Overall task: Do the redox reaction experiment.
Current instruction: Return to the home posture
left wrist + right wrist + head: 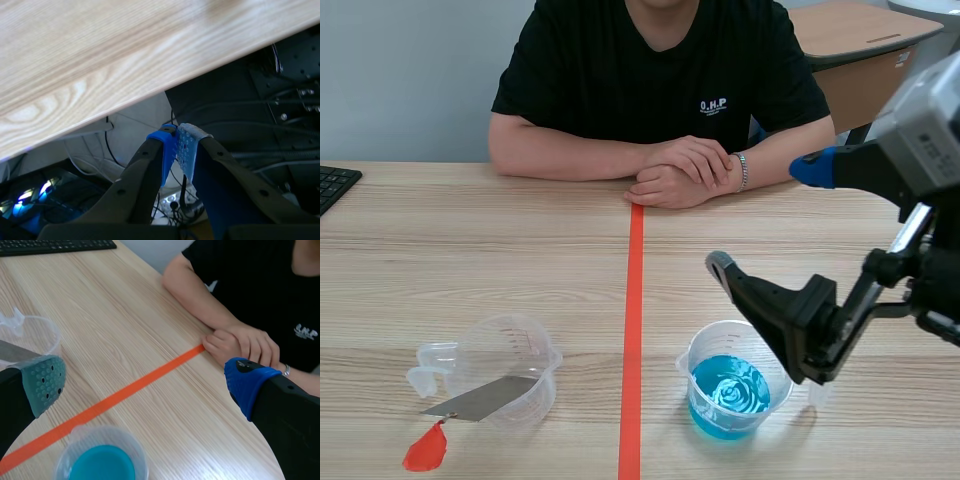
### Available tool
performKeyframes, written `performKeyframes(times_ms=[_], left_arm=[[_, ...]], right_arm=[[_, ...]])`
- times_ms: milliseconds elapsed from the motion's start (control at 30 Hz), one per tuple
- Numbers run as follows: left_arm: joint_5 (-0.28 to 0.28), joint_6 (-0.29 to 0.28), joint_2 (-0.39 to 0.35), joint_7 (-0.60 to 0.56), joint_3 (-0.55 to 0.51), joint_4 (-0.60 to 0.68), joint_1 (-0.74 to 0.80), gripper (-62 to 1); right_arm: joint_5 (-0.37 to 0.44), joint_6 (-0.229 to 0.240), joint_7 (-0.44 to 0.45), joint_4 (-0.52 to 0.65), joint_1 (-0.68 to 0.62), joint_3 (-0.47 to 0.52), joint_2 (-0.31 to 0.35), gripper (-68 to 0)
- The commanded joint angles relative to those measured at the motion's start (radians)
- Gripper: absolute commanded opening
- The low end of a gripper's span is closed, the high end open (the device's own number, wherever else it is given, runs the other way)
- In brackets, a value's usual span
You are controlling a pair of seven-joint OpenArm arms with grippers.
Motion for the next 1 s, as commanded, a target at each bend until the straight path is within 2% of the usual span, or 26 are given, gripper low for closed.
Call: performKeyframes(times_ms=[0, 133, 200, 267, 367, 433, 467, 533, 667, 800, 867, 967], left_arm=[[-0.003, 0.003, -0.023, -0.013, 0.005, 0.015, 0.026, -56.4], [-0.027, 0.006, -0.064, -0.041, 0.005, 0.016, 0.053, -56.4], [-0.046, 0.006, -0.085, -0.064, 0.005, 0.016, 0.059, -52.8], [-0.053, 0.006, -0.106, -0.074, 0.005, 0.019, 0.059, -41.4], [-0.051, 0.005, -0.145, -0.117, 0.005, 0.024, 0.06, -17.9], [-0.051, 0.001, -0.18, -0.164, 0.005, 0.024, 0.058, -7.6], [-0.051, -0.002, -0.2, -0.188, 0.005, 0.026, 0.057, -4.8], [-0.051, -0.004, -0.242, -0.227, 0.005, 0.043, 0.055, -2.0], [-0.069, -0.034, -0.321, -0.232, 0.007, 0.099, 0.024, -1.0], [-0.132, -0.081, -0.389, -0.232, 0.012, 0.159, -0.04, -1.0], [-0.168, -0.083, -0.426, -0.229, 0.023, 0.19, -0.079, -1.0], [-0.196, -0.119, -0.467, -0.192, 0.037, 0.232, -0.138, -1.0]], right_arm=[[0.018, -0.006, 0.018, 0.06, -0.039, 0.04, 0.011, 0.4], [0.019, -0.015, 0.014, 0.129, -0.167, 0.147, 0.009, 0.4], [0.022, -0.032, 0.014, 0.156, -0.219, 0.189, 0.003, 0.4], [0.022, -0.037, 0.014, 0.175, -0.261, 0.227, -0.01, 0.4], [0.021, -0.037, 0.015, 0.192, -0.313, 0.277, -0.044, 0.4], [0.021, -0.037, 0.014, 0.202, -0.342, 0.305, -0.063, 0.4], [0.021, -0.037, 0.015, 0.208, -0.35, 0.315, -0.071, 0.4], [0.021, -0.037, 0.014, 0.217, -0.365, 0.33, -0.082, 0.4], [0.016, -0.037, 0.005, 0.226, -0.365, 0.338, -0.096, 0.4], [0.017, -0.037, -0.005, 0.226, -0.365, 0.338, -0.096, 0.4], [0.017, -0.037, -0.004, 0.228, -0.365, 0.338, -0.096, 0.4], [0.017, -0.037, -0.005, 0.24, -0.365, 0.338, -0.096, 0.4]])
